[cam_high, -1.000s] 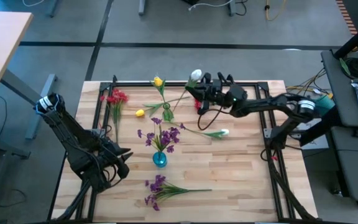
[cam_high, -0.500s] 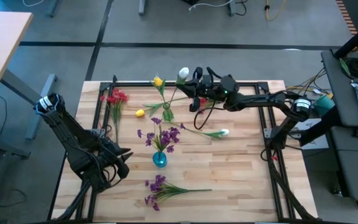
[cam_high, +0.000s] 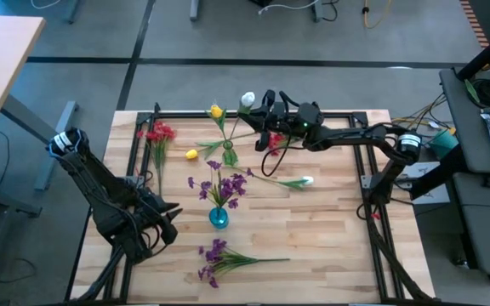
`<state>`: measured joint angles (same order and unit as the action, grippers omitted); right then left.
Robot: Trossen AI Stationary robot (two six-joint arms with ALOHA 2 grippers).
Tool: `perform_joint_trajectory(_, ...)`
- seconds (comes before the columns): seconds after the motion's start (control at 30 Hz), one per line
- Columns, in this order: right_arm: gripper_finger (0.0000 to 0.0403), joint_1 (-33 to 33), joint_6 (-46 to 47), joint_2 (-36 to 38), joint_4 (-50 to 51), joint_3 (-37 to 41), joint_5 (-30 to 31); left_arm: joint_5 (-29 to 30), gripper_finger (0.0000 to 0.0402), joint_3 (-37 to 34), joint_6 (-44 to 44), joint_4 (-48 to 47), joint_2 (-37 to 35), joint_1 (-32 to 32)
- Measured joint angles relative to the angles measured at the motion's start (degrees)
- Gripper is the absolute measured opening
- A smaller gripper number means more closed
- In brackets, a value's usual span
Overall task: Sort flowers into vase by color
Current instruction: Put the bottom white flower into the green vase
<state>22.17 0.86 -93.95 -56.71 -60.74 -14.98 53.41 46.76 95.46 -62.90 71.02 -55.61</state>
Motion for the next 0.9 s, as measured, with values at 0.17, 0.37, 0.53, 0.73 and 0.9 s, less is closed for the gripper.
perform_joint_trajectory(0.17,0.0013,0.0,-0.46,0.0,0.28,0.01,0.0,0.0,0.0077,0.0,0.0,0.01,0.0,0.0)
perform_joint_trajectory(0.37,0.0013,0.0,-0.5,0.0,0.42,0.05,0.0,0.0,0.0077,0.0,-0.01,0.08,0.0,0.0)
perform_joint_trajectory(0.53,0.0013,0.0,-0.81,0.0,0.82,0.8,0.02,0.0,0.0077,0.0,0.0,0.08,0.0,0.0)
perform_joint_trajectory(0.73,0.0013,0.0,-0.9,-0.02,0.9,1.8,0.04,0.0,0.0077,0.0,0.0,0.08,-0.02,0.0)
perform_joint_trajectory(0.9,0.0013,0.0,-0.55,-0.02,0.96,1.89,0.07,0.0,0.0077,0.0,0.0,0.05,-0.02,0.0)
